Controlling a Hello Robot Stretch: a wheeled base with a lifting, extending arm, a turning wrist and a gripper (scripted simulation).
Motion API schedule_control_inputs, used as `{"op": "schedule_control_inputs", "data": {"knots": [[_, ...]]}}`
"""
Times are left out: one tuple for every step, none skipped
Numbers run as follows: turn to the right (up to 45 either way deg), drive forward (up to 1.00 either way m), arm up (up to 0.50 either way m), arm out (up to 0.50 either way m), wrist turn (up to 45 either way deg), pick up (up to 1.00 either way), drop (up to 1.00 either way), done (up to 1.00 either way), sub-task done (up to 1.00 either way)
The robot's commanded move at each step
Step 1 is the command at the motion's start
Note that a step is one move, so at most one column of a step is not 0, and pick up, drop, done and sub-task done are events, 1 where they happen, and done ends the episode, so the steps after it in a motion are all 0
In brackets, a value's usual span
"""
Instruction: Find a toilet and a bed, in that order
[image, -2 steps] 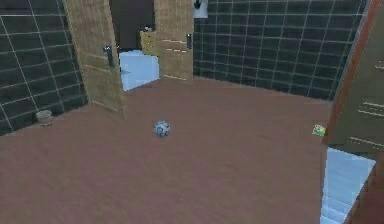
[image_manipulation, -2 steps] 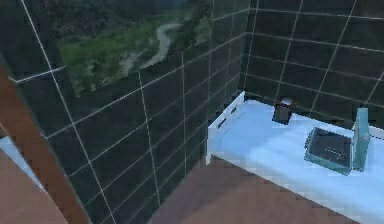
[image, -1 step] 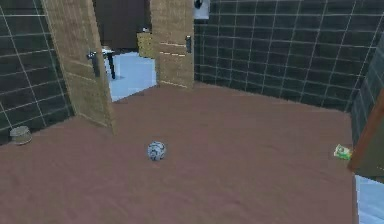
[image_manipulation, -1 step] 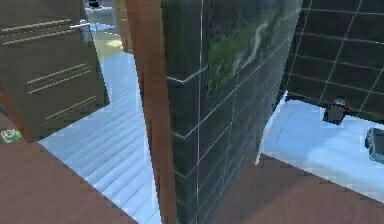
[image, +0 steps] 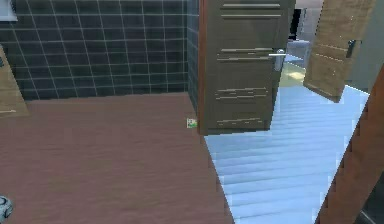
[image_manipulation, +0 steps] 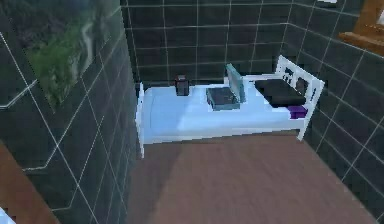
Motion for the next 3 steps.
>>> {"op": "schedule_control_inputs", "data": {"knots": [[0.0,0.70,0.00,0.00,0.0,0.00,0.00,0.00,0.00],[45.0,0.00,0.00,0.00,0.0,0.00,0.00,0.00,0.00],[15.0,0.00,0.00,0.00,0.0,0.00,0.00,0.00,0.00]]}}
